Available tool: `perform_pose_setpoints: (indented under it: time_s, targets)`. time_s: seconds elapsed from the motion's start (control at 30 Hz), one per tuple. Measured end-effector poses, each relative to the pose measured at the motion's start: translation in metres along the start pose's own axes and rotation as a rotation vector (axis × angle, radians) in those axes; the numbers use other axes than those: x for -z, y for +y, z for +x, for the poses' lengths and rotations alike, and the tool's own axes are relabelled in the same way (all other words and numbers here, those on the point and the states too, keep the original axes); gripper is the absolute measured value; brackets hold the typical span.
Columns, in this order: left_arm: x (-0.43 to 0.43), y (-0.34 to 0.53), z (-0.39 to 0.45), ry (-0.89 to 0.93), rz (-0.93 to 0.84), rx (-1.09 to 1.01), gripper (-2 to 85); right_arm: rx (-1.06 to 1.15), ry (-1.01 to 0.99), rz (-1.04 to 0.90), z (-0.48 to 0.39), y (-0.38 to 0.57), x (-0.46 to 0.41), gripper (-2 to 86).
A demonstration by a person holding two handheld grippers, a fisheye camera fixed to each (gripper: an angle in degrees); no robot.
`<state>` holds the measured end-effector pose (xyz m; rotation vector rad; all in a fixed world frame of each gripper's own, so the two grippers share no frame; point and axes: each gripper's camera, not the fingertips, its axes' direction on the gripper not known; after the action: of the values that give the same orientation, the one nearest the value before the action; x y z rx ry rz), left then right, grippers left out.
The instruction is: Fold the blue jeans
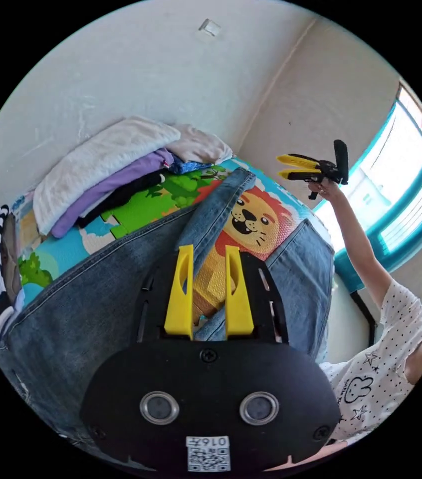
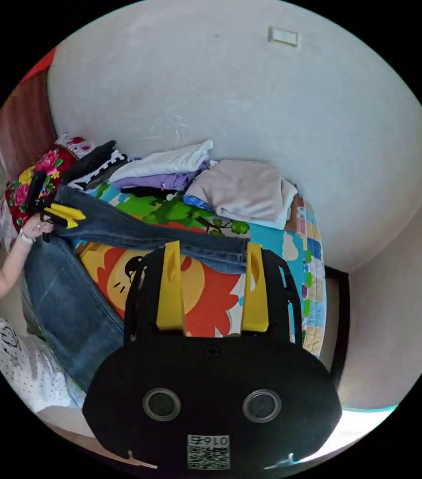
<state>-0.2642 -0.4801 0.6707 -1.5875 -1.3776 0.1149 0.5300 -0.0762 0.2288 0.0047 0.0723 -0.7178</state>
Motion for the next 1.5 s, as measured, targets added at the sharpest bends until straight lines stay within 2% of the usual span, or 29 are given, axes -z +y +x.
perform_pose_setpoints:
  time_s: [0.07, 0.13, 0.17, 0.3, 0.4, 0.43, 0.47, 0.57, 0.73, 0.9, 0.97, 1.13, 1.23, 1.27, 1.3, 1.37, 1.43, 1.5]
  targets:
    - [-0.006, -0.013, 0.025, -0.144, 0.009, -0.033, 8.9, 0.221, 0.225, 0.143, -0.085, -0.008, 0.003, 15.7]
    - [-0.02, -0.028, 0.047, -0.267, -0.009, -0.079, 9.3, 0.345, 0.398, 0.266, -0.145, -0.02, -0.001, 14.5]
    - [-0.033, -0.035, 0.059, -0.304, -0.036, -0.139, 9.8, 0.412, 0.449, 0.239, -0.177, -0.032, -0.01, 14.2]
    - [-0.068, -0.026, 0.084, -0.378, -0.067, -0.286, 11.2, 0.555, 0.368, 0.119, -0.243, -0.053, -0.046, 13.8]
    - [-0.079, -0.022, 0.083, -0.519, -0.094, -0.303, 10.7, 0.606, 0.399, 0.12, -0.272, -0.042, -0.07, 13.7]
    - [-0.079, -0.025, 0.081, -0.524, -0.103, -0.298, 10.5, 0.623, 0.412, 0.065, -0.275, -0.043, -0.079, 13.7]
    - [-0.078, -0.028, 0.078, -0.503, -0.098, -0.278, 10.1, 0.604, 0.401, 0.014, -0.275, -0.049, -0.086, 13.7]
    - [-0.08, -0.027, 0.068, -0.47, -0.072, -0.238, 9.5, 0.559, 0.324, 0.025, -0.28, -0.059, -0.094, 11.4]
    - [-0.081, -0.033, 0.065, -0.485, -0.068, -0.243, 8.1, 0.587, 0.402, -0.043, -0.295, -0.071, -0.105, 2.3]
    - [-0.083, -0.03, 0.081, -0.483, -0.094, -0.376, 8.0, 0.58, 0.327, -0.035, -0.292, -0.071, -0.09, 0.8]
    - [-0.083, -0.027, 0.091, -0.477, -0.118, -0.466, 7.6, 0.612, 0.243, -0.098, -0.29, -0.065, -0.077, 0.8]
    - [-0.074, -0.026, 0.094, -0.293, -0.183, -0.558, 0.9, 0.703, 0.053, -0.206, -0.288, -0.047, -0.048, 1.3]
    - [-0.076, -0.023, 0.078, -0.149, -0.235, -0.556, -0.3, 0.801, -0.118, -0.157, -0.279, -0.03, -0.04, 3.1]
    - [-0.081, -0.025, 0.069, -0.111, -0.244, -0.529, -0.3, 0.82, -0.157, -0.056, -0.27, -0.027, -0.035, 4.7]
    - [-0.081, -0.028, 0.058, -0.085, -0.234, -0.48, -0.1, 0.789, -0.179, 0.01, -0.262, -0.027, -0.031, 5.7]
    - [-0.073, -0.032, 0.041, -0.041, -0.181, -0.39, 0.5, 0.561, -0.23, 0.262, -0.219, -0.032, -0.014, 8.7]
    - [-0.059, -0.031, 0.021, -0.014, -0.087, -0.3, 1.9, 0.366, -0.253, 0.39, -0.184, -0.031, -0.008, 10.2]
    - [-0.051, -0.027, -0.005, -0.037, -0.031, -0.186, 4.2, 0.171, -0.175, 0.369, -0.156, -0.032, -0.015, 9.5]
